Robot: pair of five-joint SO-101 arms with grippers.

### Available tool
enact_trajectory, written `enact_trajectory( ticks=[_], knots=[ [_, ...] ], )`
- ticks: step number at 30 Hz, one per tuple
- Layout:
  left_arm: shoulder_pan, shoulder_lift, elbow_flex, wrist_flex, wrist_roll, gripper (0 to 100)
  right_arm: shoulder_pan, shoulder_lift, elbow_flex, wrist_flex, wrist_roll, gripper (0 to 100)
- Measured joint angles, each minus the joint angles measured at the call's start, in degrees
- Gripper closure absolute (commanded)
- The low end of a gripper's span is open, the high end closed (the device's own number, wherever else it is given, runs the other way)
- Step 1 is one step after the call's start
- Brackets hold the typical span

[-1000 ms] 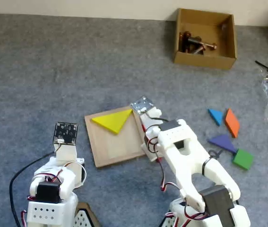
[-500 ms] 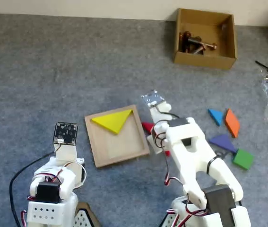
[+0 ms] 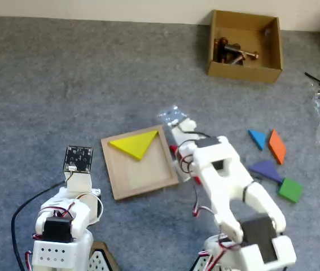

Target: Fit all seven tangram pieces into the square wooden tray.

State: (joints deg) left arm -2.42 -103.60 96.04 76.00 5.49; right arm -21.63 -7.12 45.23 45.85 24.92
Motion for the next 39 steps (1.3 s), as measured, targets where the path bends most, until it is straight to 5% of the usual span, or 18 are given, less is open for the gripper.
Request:
enact_trajectory(
  ticks=[39],
  knots=[
    [0.0, 0.0, 0.0, 0.0, 0.0, 99, 0.88, 4.04, -3.78, -0.26, 6.24, 68.8]
  ],
)
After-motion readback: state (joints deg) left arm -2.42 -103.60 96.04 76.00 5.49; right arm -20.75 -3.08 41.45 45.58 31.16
